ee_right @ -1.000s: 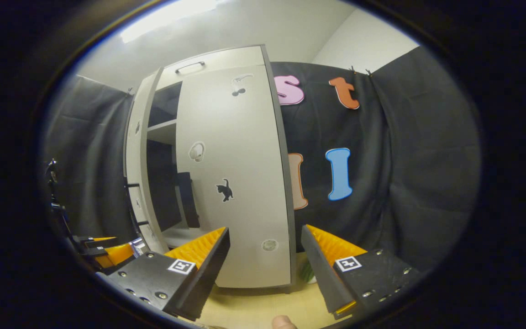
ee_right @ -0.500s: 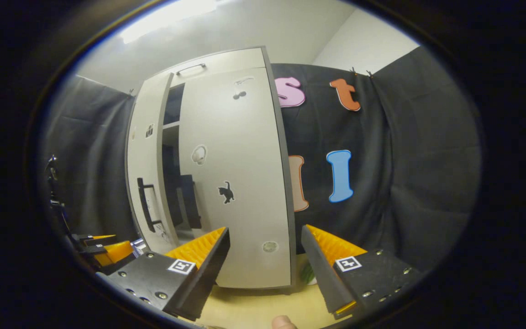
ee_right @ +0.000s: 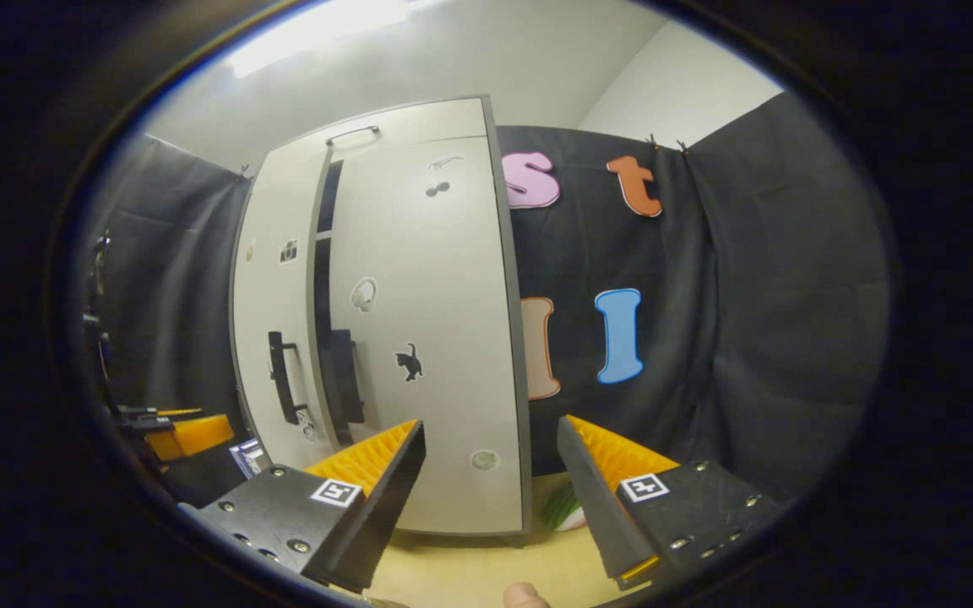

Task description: Grasp the bottle in the cabinet with the left hand and place it on the coaster, then close the right door with the right hand and the left door with the left hand.

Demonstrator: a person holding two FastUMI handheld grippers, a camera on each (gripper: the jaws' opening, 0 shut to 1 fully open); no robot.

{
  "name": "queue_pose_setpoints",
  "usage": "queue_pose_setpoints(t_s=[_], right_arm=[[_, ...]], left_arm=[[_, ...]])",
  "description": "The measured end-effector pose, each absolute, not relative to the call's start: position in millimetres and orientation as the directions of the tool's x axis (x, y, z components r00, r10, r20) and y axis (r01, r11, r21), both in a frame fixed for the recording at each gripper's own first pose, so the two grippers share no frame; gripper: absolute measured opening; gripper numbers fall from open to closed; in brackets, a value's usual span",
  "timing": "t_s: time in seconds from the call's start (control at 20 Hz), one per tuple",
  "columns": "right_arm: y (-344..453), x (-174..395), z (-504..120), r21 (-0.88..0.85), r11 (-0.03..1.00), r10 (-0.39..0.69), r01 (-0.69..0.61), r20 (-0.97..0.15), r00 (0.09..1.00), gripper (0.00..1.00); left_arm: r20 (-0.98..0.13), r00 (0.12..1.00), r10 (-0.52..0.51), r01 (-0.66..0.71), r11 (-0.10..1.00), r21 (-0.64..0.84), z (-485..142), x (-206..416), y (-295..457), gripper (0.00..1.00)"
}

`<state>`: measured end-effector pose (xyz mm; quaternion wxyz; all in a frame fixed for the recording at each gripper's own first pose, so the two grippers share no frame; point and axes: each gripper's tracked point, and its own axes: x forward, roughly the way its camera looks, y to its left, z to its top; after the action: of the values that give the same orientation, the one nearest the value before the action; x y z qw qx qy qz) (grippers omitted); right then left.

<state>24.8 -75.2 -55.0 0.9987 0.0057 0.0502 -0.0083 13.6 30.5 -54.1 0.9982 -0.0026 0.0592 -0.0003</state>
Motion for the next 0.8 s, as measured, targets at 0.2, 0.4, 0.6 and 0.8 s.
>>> queue_pose_setpoints(t_s=[0.2, 0.4, 0.6, 0.8], right_arm=[[-90, 25, -36, -0.016, 1.0, -0.002, 0.001, -0.071, 0.997, 0.95], [-116, 34, -3, -0.045, 0.999, -0.007, 0.007, -0.017, 1.0, 0.95], [-174, 51, 50, -0.047, 0.997, -0.059, 0.063, 0.068, 0.996, 0.95], [-245, 55, 90, -0.023, 0.991, -0.13, 0.134, 0.128, 0.983, 0.95]], left_arm=[[-0.092, 0.996, -0.005, 0.006, 1.0, 0.009, -21, 18, 0, 0.92], [-0.069, 0.997, -0.024, 0.025, 1.0, 0.009, 11, 34, -46, 0.92], [0.008, 0.996, -0.085, 0.085, 0.996, 0.015, 56, 56, -119, 0.93], [0.064, 0.983, -0.17, 0.172, 0.985, -0.028, 91, 73, -205, 0.93]])
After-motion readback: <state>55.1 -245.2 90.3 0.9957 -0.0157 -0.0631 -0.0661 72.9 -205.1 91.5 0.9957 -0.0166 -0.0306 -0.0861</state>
